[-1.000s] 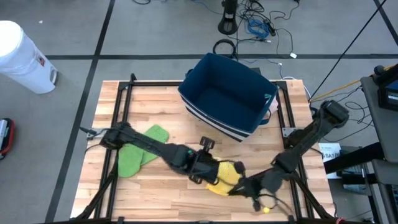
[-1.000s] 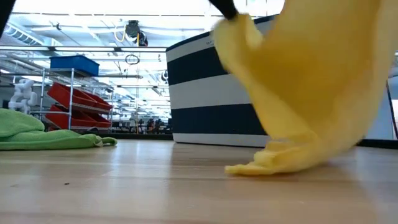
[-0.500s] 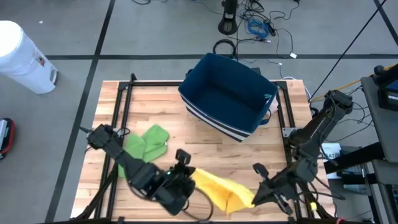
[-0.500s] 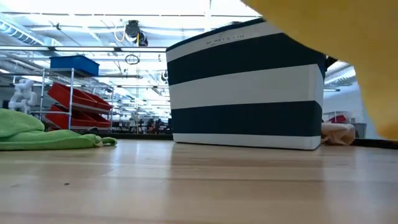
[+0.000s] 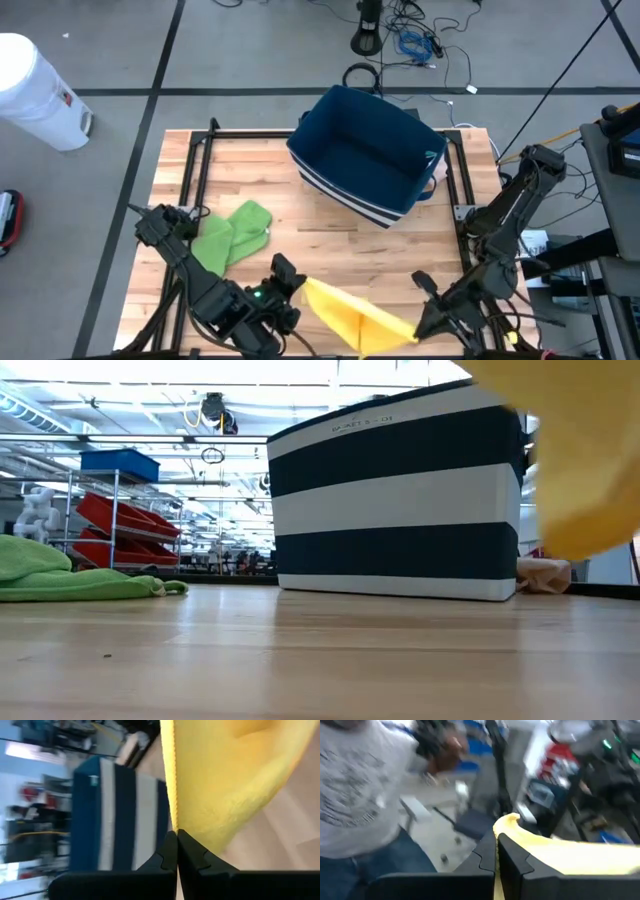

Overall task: Fold towel
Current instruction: Fold the yellow towel

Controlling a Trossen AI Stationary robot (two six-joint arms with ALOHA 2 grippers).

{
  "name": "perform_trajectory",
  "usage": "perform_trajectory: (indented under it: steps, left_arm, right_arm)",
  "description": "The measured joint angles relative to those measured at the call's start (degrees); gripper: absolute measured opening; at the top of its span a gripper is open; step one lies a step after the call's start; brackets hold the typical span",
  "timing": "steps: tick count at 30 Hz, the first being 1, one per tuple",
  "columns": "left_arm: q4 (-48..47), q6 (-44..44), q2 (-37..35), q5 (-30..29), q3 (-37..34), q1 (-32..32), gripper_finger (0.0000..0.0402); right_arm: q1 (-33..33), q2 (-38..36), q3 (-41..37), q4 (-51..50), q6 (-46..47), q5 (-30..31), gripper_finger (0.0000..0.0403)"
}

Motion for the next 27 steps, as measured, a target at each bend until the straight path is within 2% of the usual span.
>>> perform_trajectory:
  steps: [3, 7, 11, 13, 15, 19, 27]
  left_arm:
    - [1.4, 1.9, 0.1, -2.6, 0.0, 1.4, 0.0000]
    - [3.7, 2.7, 0.1, -1.4, 0.0, 3.4, 0.0000]
    - [7.7, 3.2, 0.1, 15.5, 0.0, 4.9, 0.0000]
    - [9.6, 2.9, 0.1, 21.0, 0.0, 5.3, 0.0000]
    - [11.0, 2.8, 0.1, 23.6, 0.0, 5.4, 0.0000]
    - [12.0, 2.9, 0.1, 24.2, 0.0, 4.6, 0.0000]
    - [12.2, 1.6, 0.1, 24.4, 0.0, 3.8, 0.0000]
  right_arm:
    - [-0.3, -1.3, 2.6, -11.4, 3.4, 4.6, 0.0000]
    - [-0.9, -1.8, 5.3, -18.4, 3.7, 5.5, 0.0000]
    - [-0.8, -2.3, 8.7, -22.4, 2.9, 5.5, 0.0000]
    - [-0.8, -2.2, 10.0, -21.8, 2.2, 3.9, 0.0000]
    - [-0.7, -2.2, 10.3, -19.0, 1.3, 0.2, 0.0000]
    - [-0.6, -2.1, 10.3, -17.7, 1.6, -4.9, 0.0000]
    - [-0.7, -0.4, 10.3, -23.2, 7.0, -5.0, 0.0000]
